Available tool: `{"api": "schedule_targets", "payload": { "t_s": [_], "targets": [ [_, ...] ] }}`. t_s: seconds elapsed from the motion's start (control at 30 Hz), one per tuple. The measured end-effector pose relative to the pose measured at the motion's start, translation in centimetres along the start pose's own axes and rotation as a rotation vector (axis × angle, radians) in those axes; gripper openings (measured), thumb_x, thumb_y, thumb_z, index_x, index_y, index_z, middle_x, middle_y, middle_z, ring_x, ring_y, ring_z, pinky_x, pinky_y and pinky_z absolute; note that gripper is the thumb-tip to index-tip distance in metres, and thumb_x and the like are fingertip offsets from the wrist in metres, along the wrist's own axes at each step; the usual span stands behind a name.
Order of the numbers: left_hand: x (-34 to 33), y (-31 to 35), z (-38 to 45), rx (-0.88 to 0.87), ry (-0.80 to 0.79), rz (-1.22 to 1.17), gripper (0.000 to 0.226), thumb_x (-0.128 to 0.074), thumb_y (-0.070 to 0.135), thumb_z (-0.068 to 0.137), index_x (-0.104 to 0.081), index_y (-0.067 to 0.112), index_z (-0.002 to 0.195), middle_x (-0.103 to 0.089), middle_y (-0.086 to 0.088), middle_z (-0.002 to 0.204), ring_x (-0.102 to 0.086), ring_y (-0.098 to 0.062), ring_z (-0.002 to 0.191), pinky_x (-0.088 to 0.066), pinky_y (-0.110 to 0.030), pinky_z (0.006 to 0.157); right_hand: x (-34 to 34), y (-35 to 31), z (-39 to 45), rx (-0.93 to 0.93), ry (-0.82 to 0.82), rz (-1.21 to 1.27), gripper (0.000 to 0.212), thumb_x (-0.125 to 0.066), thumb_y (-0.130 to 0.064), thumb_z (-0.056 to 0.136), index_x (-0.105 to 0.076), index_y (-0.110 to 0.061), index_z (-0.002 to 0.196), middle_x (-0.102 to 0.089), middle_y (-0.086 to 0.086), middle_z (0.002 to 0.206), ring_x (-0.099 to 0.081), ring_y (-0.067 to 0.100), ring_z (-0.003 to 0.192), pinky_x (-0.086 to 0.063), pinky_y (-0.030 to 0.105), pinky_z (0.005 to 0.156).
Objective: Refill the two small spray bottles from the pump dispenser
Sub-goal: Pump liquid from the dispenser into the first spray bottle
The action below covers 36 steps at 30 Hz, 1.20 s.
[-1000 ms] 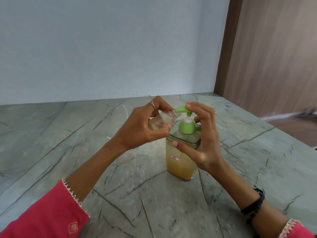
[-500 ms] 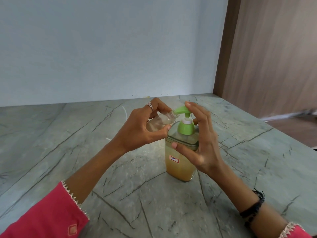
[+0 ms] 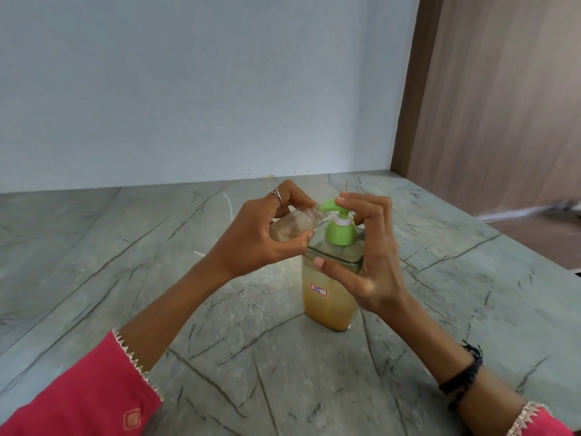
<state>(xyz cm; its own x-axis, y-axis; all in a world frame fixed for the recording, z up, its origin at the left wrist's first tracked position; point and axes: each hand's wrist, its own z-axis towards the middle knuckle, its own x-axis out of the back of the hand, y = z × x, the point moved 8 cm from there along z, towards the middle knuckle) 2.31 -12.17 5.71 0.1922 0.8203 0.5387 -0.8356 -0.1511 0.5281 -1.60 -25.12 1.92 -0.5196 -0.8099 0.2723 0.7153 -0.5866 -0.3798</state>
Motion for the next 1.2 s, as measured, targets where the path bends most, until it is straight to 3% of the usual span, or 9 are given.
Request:
{"api": "schedule_targets", "payload": {
  "t_s": [0.2,0.27,0.4,0.53,0.63,0.8,0.97,1.13,1.2],
  "targets": [
    [-0.04,0.19,0.03,0.002,0.004,-0.038,0.025,-0.062,0.032,0.071,-0.051,0.035,0.093,-0.063,0.022,0.088,-0.063,-0.009,0.077,-0.043,-0.006,0.066,-0.02,0.06,-0.14,0.009,-0.018,-0.023,0.068,-0.065,-0.044,0.072,-0.037,-0.026,0.131,-0.032,-0.024,0.129,-0.046,-0.005,0.114,-0.053,0.031,0.067],
    [0.02,0.3,0.06,-0.003,0.008,-0.047,0.025,-0.062,0.032,0.072,-0.051,0.033,0.094,-0.063,0.02,0.091,-0.064,-0.009,0.079,-0.043,-0.006,0.067,-0.03,0.07,-0.15,0.015,-0.028,-0.019,0.075,-0.064,-0.043,0.074,-0.032,-0.024,0.139,-0.028,-0.026,0.141,-0.046,0.0,0.121,-0.052,0.024,0.076],
    [0.16,0.48,0.06,-0.004,0.02,-0.048,0.025,-0.062,0.032,0.072,-0.051,0.032,0.094,-0.064,0.02,0.092,-0.064,-0.009,0.078,-0.043,-0.006,0.067,-0.17,-0.04,-0.21,0.035,-0.05,-0.012,0.083,-0.063,-0.042,0.077,-0.024,-0.018,0.147,-0.026,-0.011,0.152,-0.037,0.007,0.137,-0.044,0.02,0.097],
    [0.09,0.64,0.09,-0.004,0.012,-0.051,0.025,-0.063,0.031,0.072,-0.051,0.032,0.094,-0.064,0.021,0.093,-0.064,-0.01,0.079,-0.043,-0.006,0.067,-0.01,-0.07,-0.08,0.017,-0.048,0.007,0.076,-0.063,-0.042,0.074,-0.03,-0.024,0.141,-0.028,-0.022,0.143,-0.046,-0.001,0.121,-0.053,0.029,0.072],
    [-0.04,0.61,0.08,0.004,-0.003,-0.037,0.026,-0.062,0.032,0.071,-0.05,0.034,0.094,-0.062,0.027,0.089,-0.062,-0.006,0.077,-0.042,-0.005,0.067,0.05,-0.05,-0.03,0.013,-0.037,0.027,0.069,-0.063,-0.04,0.071,-0.036,-0.025,0.133,-0.032,-0.017,0.134,-0.047,-0.001,0.112,-0.051,0.032,0.066],
    [-0.2,0.3,-0.08,0.018,-0.005,-0.021,0.026,-0.063,0.033,0.07,-0.051,0.036,0.093,-0.063,0.022,0.089,-0.063,-0.01,0.077,-0.044,-0.007,0.065,0.09,0.09,-0.02,-0.012,-0.012,0.012,0.061,-0.064,-0.043,0.07,-0.041,-0.023,0.123,-0.036,-0.014,0.122,-0.043,-0.009,0.11,-0.048,0.03,0.067],
    [-0.1,0.39,-0.02,0.021,0.007,-0.041,0.027,-0.066,0.028,0.071,-0.051,0.034,0.093,-0.064,0.02,0.089,-0.063,-0.005,0.078,-0.042,-0.005,0.065,-0.01,0.14,-0.13,-0.001,-0.046,-0.003,0.069,-0.063,-0.042,0.073,-0.035,-0.027,0.134,-0.03,-0.024,0.134,-0.045,-0.006,0.113,-0.052,0.035,0.066],
    [0.13,0.56,0.15,0.018,0.019,-0.044,0.028,-0.069,0.024,0.073,-0.051,0.031,0.093,-0.065,0.017,0.094,-0.064,-0.005,0.079,-0.042,-0.005,0.066,-0.16,-0.03,-0.15,0.028,-0.073,0.007,0.081,-0.061,-0.04,0.078,-0.024,-0.019,0.147,-0.023,-0.009,0.155,-0.036,0.005,0.137,-0.048,0.018,0.091],
    [0.12,0.64,0.11,0.012,0.02,-0.049,0.026,-0.065,0.03,0.072,-0.051,0.031,0.094,-0.064,0.012,0.095,-0.064,-0.005,0.08,-0.044,-0.006,0.065,-0.22,0.01,-0.12,0.02,-0.083,0.008,0.081,-0.06,-0.041,0.078,-0.023,-0.021,0.147,-0.023,-0.01,0.155,-0.039,0.006,0.135,-0.05,0.023,0.091]
  ]
}}
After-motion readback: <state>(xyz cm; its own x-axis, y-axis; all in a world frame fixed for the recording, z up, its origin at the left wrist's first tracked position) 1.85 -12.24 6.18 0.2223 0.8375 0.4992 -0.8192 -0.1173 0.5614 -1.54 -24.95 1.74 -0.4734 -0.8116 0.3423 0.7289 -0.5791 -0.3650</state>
